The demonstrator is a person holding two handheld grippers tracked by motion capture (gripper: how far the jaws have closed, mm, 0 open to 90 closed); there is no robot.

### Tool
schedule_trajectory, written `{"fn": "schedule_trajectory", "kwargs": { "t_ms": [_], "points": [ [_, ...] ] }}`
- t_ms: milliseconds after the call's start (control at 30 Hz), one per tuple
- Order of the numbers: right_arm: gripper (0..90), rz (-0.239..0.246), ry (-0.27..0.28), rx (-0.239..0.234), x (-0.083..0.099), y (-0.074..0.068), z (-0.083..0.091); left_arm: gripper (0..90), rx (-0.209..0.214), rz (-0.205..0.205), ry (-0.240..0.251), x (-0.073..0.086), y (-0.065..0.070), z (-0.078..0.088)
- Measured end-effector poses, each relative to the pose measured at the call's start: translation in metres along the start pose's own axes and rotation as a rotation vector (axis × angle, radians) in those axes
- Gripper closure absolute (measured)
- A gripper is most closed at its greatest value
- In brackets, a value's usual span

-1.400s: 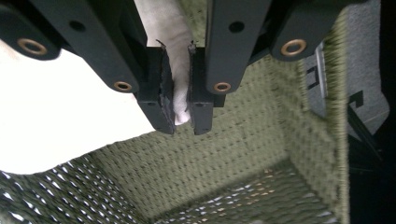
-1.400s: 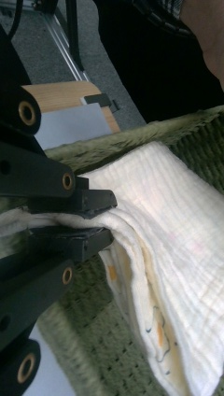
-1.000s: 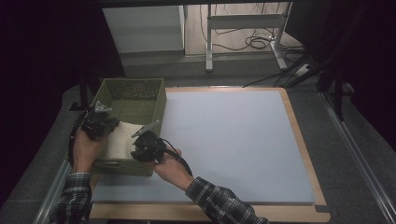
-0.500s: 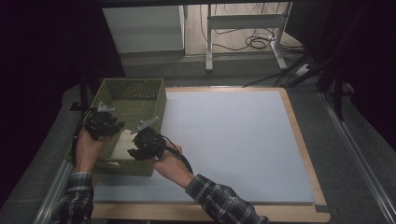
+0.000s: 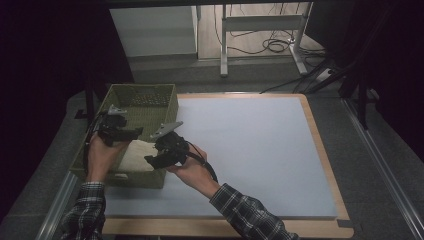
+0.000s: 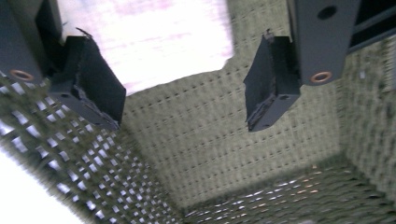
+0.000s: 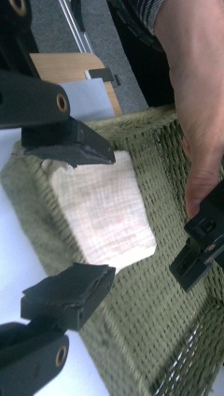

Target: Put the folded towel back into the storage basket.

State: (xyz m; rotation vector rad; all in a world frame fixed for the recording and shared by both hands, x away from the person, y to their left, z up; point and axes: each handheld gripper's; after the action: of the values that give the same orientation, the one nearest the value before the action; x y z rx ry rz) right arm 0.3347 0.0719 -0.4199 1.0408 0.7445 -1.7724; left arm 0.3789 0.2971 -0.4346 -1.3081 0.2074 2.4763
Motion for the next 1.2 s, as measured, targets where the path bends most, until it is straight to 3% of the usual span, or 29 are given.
{"fn": "schedule_trajectory", "kwargs": {
  "t_ms": [233,567,1033,1200],
  "points": [
    [30.5,0.012,0.0,0.012,0.01,0.013,0.017,16.8,0.022,0.024,0.011,-0.007,0.008,-0.005],
    [25.2,0.013,-0.001,0.025,0.03,0.029,0.043,9.5,0.1,0.052,0.034,-0.018,0.031,-0.011],
    [19.0,-0.007,-0.006,0.049,0.059,0.048,0.076,3.1,0.175,-0.011,0.038,-0.034,0.072,-0.017],
    [14.7,0.0,-0.02,0.045,0.071,0.054,0.089,2.1,0.211,-0.044,0.057,-0.042,0.095,-0.018]
  ]
}}
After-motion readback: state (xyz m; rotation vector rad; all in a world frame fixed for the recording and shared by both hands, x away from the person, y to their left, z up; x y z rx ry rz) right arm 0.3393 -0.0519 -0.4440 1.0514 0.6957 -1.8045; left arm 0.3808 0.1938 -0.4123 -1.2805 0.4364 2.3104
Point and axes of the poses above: each handheld gripper's, and its own axes: z roughly backward along the jaws, x roughly out of its underside, y roughly to its right, and after that the axes turned 10 degrees about y, right-handed
